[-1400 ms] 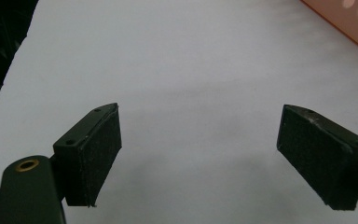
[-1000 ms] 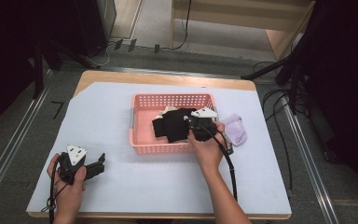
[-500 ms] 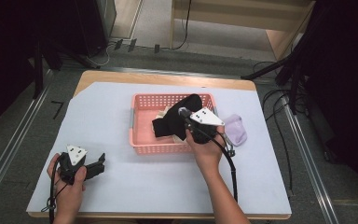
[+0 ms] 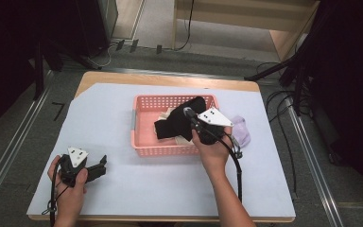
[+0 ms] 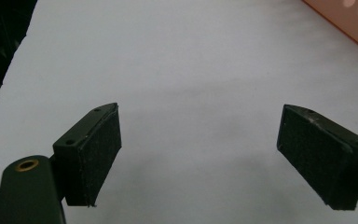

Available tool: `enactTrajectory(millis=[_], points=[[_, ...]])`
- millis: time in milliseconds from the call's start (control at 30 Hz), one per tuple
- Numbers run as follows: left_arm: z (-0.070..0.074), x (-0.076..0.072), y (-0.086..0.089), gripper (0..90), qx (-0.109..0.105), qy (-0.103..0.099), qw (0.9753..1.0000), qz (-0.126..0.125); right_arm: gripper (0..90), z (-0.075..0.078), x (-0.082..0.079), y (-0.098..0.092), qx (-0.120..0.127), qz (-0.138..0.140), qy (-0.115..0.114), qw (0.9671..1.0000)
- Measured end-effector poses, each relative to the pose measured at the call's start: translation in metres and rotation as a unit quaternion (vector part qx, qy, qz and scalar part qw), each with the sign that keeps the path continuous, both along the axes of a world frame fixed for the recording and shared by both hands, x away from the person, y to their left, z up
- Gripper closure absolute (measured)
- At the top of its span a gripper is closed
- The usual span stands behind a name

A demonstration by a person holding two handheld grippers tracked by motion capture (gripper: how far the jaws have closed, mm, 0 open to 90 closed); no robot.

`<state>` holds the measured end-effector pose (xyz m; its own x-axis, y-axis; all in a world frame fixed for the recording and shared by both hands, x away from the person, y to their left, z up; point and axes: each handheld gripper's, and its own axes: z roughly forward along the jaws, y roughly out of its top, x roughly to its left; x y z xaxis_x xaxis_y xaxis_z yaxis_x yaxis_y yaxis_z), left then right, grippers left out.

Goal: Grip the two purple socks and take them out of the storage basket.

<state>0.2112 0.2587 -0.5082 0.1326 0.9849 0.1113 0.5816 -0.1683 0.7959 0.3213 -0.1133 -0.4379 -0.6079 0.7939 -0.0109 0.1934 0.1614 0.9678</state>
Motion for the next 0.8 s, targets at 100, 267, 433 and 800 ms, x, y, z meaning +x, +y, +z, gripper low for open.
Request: enactTrajectory(millis=[100, 267, 433, 800], points=[[0.000, 0.000, 0.000, 14.6, 0.000, -0.001, 1.0000, 0.001, 90.0, 0.004, -0.003, 0.008, 0.017, 0.042, -0.001, 0.9990], [0.000, -0.001, 0.001, 14.7, -0.004, -0.002, 1.0000, 0.000, 90.0, -0.006, 0.002, 0.007, -0.027, 0.003, 0.024, 0.9993], [0.000, 0.000, 0.001, 14.6, -0.004, -0.001, 1.0000, 0.000, 90.0, -0.009, 0.004, -0.007, -0.003, -0.012, 0.030, 0.9995], [0.001, -0.005, 0.002, 14.2, -0.011, -0.023, 0.9997, 0.001, 90.0, 0.006, -0.005, 0.002, -0.003, 0.033, -0.004, 0.9994]])
